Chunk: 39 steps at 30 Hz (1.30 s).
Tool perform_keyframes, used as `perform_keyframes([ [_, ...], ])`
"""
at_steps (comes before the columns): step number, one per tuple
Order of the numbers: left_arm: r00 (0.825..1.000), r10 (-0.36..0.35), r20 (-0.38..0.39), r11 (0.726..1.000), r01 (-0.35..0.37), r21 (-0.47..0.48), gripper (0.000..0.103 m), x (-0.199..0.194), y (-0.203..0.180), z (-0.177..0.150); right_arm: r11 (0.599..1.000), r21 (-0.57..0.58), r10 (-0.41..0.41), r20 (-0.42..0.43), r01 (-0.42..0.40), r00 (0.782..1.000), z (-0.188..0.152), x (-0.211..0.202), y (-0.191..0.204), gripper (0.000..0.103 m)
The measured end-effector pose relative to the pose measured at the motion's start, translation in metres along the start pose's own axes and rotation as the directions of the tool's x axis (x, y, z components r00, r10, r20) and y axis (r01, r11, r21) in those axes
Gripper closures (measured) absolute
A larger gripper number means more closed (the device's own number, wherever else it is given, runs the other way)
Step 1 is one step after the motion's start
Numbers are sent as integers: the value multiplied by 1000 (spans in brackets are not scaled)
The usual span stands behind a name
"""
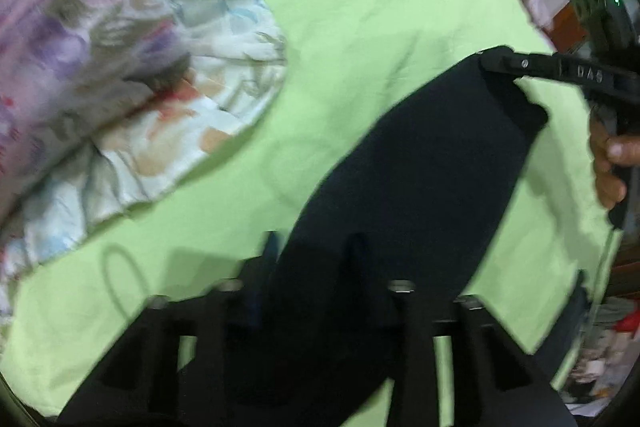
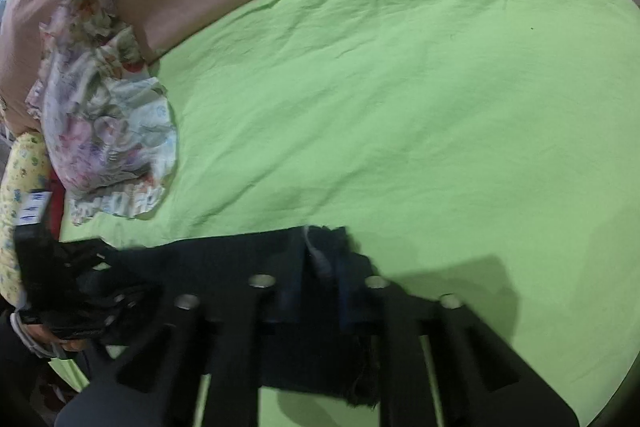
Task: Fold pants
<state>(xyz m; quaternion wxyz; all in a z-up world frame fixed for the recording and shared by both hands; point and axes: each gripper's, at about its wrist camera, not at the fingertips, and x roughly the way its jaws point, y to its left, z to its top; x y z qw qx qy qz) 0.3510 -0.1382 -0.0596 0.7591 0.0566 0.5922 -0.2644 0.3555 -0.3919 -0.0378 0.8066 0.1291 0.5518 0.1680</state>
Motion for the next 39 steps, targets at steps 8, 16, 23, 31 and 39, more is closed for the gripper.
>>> perform_keyframes([
  [8,996,-87,31,995,86,48,89,-31,-39,-37,999,-30,42,34,-41,999,-26,-58,19,94],
  [16,986,-159,48,987,157,43,90,-62,-72,-92,999,-25,42,21,-42,999,-89,-111,28,94],
  [23,977,-211,33,977,210,28,89,-75,-94,-146,1000,9,27,-1,-27,1000,-161,-140,32,94],
  [31,970,-243,22,970,242,36,89,-74,-123,-194,999,-15,-44,-37,43,998,-216,-159,38,95],
  [39,961,-278,9,958,276,81,90,-85,-136,-210,986,-99,-136,15,137,991,-230,-180,50,95],
])
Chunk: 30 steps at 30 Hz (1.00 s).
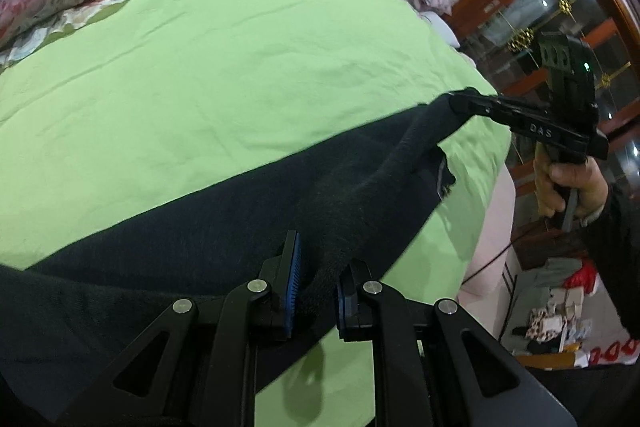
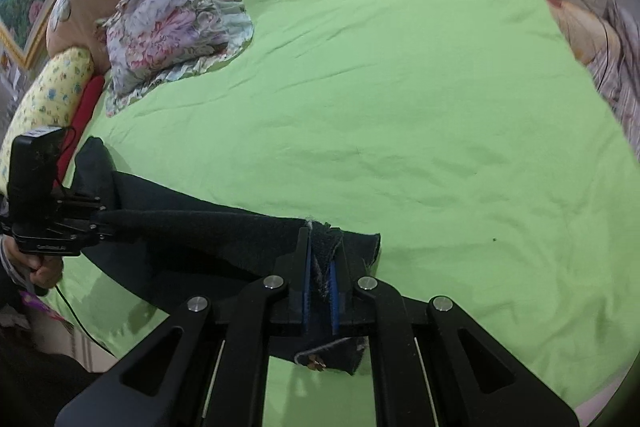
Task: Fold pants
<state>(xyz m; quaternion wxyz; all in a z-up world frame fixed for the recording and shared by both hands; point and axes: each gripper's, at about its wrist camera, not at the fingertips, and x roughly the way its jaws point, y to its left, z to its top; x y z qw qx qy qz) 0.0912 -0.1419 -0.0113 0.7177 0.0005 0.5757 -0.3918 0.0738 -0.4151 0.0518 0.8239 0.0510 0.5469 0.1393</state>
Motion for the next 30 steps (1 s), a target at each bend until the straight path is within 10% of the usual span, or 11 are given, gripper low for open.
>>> perform_keyframes([
  [9,996,22,-89,999,-19,43,82,37,-3,-26,997,-10,-71,-140,70,988,-53,31,-6,95],
  [16,998,22,-66,999,-20,26,39,40,-10,-38,994,67,-74,-151,85,986,-60,28,-11,74],
  [30,995,63,83,983,-48,-178,36,-18,19,-55,985,160,62,21,-64,998,-37,-6,34,59],
])
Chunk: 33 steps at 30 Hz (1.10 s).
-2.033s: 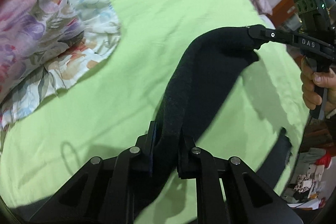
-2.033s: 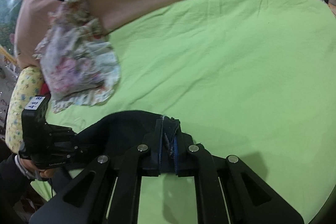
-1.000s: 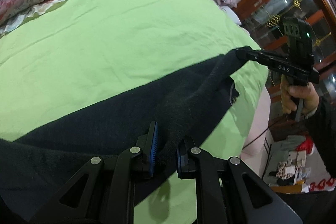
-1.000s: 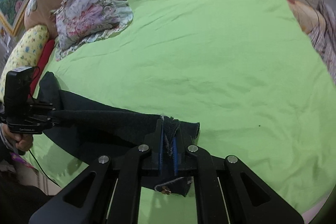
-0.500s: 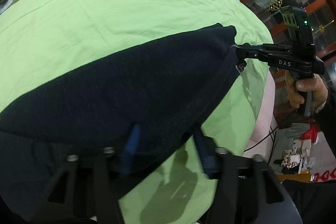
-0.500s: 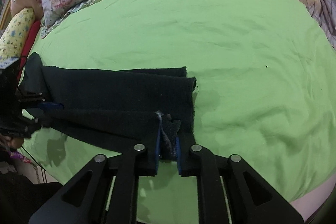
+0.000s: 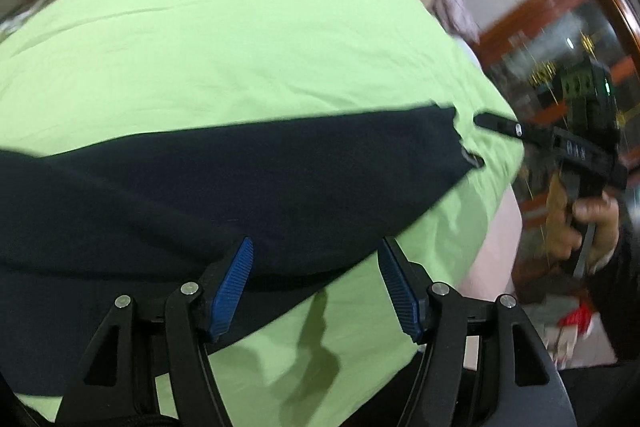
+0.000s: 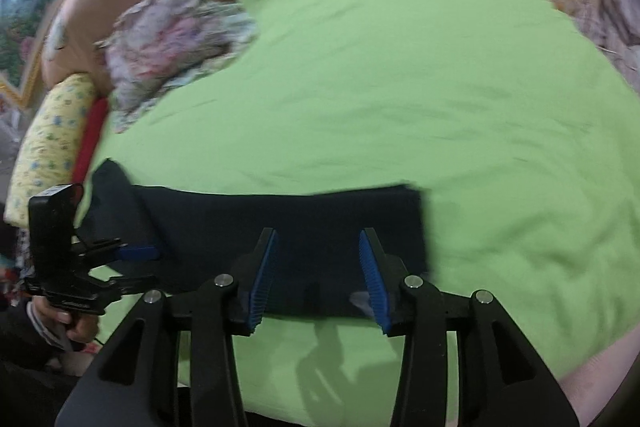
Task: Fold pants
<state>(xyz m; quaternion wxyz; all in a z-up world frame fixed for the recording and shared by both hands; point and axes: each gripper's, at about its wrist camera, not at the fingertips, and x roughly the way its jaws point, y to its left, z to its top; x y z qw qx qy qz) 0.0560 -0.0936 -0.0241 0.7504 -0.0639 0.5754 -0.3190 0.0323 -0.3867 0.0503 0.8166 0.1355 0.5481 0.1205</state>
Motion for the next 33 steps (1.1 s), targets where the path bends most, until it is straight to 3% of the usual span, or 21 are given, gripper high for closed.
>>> perform_keyframes([
  [8,981,148,126,969,-118,-218,33,-64,77,-4,983,-70,166,-82,-171,983,6,62,82,59],
  [10,972,182,152,949,-133,-284,32,-80,100,-6,975,-73,201,-108,-209,974,6,74,101,58],
  [14,949,252,188,904,-162,-395,32,-113,142,-10,963,-82,244,-130,-256,961,11,95,135,42],
  [20,896,386,220,818,-222,-530,30,-161,207,-13,935,-111,314,-177,-336,933,22,122,183,42],
  [27,870,445,212,779,-260,-570,29,-194,269,-2,916,-165,320,-254,-366,913,29,151,223,42],
  [33,873,457,172,775,-296,-558,28,-193,293,13,905,-180,322,-300,-385,898,33,170,239,42],
])
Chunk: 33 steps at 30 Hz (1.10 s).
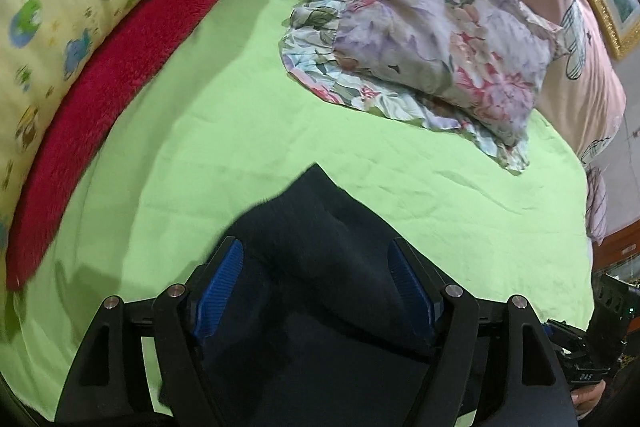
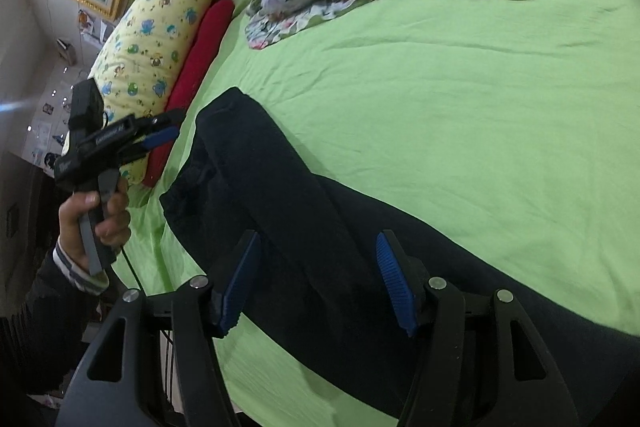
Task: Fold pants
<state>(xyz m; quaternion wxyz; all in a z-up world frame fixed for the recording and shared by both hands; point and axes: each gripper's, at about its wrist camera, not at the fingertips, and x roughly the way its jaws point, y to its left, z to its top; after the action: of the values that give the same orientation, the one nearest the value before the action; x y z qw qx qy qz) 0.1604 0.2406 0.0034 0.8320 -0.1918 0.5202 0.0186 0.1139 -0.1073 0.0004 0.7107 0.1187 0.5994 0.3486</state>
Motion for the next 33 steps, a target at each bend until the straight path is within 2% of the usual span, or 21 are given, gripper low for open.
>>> perform_keyframes([
  [5,998,15,-57,999,-12,53,27,24,0,25,1000,-20,9,-36,-10,999,11,15,8,42],
  [9,991,-8,-136,997,19,81,27,50,3,42,999,-29,11,-63,-13,998,20,26,12,41],
  [12,982,-7,-190,994,29,110,27,71,4,52,999,-32,12,-87,-15,996,26,37,13,41],
  [16,953,-47,-300,991,83,107,28,99,8,58,998,-38,39,-130,-44,991,32,53,18,41],
  [18,958,-38,-283,987,81,142,33,100,5,57,998,-51,35,-148,-42,988,34,61,22,41],
  [20,963,-38,-268,980,88,177,58,97,0,55,997,-70,29,-147,-40,989,35,64,26,41],
  [22,968,-34,-248,977,85,197,60,92,-5,52,996,-71,48,-133,-58,990,37,63,32,48],
  [24,975,-31,-219,974,79,213,65,86,-9,48,994,-93,51,-118,-62,992,37,60,37,78],
  [26,981,-27,-194,974,70,216,68,78,-12,47,992,-122,19,-101,-31,995,36,58,42,94],
  [28,986,-44,-158,976,76,205,68,65,-13,44,990,-140,1,-64,-10,998,36,52,48,95],
  [33,991,-102,-82,979,115,166,69,28,-12,30,983,-180,28,-30,-33,999,27,31,63,97],
])
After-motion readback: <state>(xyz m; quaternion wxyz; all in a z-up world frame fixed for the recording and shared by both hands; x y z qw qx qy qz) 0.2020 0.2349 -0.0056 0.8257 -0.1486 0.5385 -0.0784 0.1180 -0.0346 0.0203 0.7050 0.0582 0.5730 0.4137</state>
